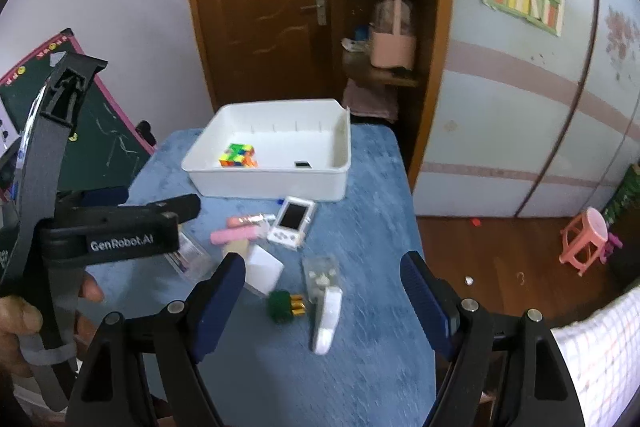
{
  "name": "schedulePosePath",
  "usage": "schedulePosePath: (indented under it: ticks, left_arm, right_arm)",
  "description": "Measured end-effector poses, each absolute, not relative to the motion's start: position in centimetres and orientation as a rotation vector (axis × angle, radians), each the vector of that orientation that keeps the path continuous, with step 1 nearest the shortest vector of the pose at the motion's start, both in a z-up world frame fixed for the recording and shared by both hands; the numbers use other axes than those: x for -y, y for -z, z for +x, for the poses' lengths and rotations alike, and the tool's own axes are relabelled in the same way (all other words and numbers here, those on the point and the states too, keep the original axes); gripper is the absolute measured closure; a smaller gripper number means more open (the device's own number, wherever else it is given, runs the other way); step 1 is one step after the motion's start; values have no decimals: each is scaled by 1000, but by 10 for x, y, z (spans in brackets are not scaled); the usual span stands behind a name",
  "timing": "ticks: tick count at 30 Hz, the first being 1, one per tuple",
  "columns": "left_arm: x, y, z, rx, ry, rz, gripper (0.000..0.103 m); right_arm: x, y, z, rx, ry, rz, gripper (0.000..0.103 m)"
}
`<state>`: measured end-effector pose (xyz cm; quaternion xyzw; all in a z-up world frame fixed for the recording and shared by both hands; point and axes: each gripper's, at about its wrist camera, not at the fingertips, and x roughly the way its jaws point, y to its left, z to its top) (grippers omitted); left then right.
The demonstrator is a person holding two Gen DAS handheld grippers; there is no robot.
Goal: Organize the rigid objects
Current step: 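Withdraw both tools from the bin back over the table items, then grasp the white charger with the left tool while the right tool grasps the white shoe-shaped piece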
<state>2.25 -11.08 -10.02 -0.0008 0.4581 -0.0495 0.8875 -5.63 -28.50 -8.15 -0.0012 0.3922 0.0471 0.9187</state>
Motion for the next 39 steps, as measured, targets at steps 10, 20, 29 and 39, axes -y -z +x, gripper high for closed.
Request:
schedulePosePath:
  ticks: [10,20,29,39]
  left_arm:
    - [132,141,8,-960,143,158,1]
    - [138,190,19,-1035,202,181,1]
    - [134,217,61,-1159,258,73,13]
    - [124,232,82,-1239,319,-49,26]
  right_arm:
    - [314,136,-65,-846,-4,77,22]
    - [310,209,-61,-926,3,86,22]
    - [288,245,-40,-928,-5,84,22]
    - [285,256,-9,-937,33,106,43]
